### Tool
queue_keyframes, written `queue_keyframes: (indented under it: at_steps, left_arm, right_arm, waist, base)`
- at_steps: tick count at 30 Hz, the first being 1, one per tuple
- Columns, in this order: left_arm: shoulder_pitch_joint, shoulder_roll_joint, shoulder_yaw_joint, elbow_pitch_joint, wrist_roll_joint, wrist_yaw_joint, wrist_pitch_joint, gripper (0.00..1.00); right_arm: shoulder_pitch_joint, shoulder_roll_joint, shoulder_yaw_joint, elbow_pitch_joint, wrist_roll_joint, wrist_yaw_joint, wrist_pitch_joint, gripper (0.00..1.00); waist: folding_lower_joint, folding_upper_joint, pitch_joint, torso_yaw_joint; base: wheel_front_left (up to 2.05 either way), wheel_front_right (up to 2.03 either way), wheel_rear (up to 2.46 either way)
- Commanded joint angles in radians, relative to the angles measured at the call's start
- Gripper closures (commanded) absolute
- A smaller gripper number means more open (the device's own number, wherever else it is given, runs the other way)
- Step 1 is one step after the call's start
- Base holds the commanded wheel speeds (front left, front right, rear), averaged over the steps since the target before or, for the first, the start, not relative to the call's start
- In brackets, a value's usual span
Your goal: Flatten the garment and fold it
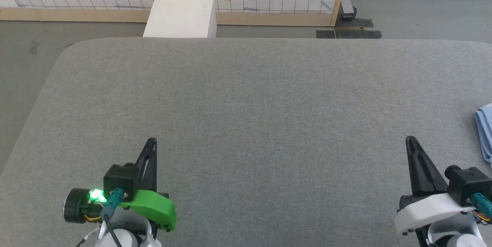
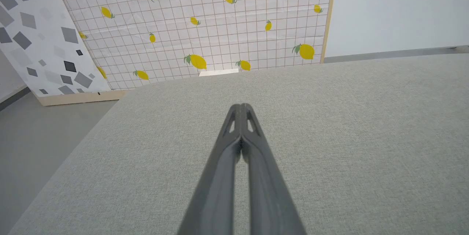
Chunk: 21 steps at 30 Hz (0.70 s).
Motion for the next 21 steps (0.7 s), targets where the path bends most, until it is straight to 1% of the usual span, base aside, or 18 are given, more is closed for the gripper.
queue_keyframes:
  at_steps: [1,21]
  left_arm:
    - [0.021,-0.013,0.011,-0.003,0.014,-0.007,0.004,1.0]
    - [0.032,-0.063,0.074,-0.016,0.065,-0.038,0.035,1.0]
  right_arm:
    - [-0.011,0.004,0.005,0.0,-0.01,-0.001,0.006,1.0]
    - [-0.017,0.008,0.026,0.0,-0.018,-0.001,0.029,1.0]
  waist:
    - [0.0,0.0,-0.001,0.0]
    - [0.0,0.0,-0.008,0.004]
  base:
    - [0.0,0.0,0.0]
    - [0.0,0.0,0.0]
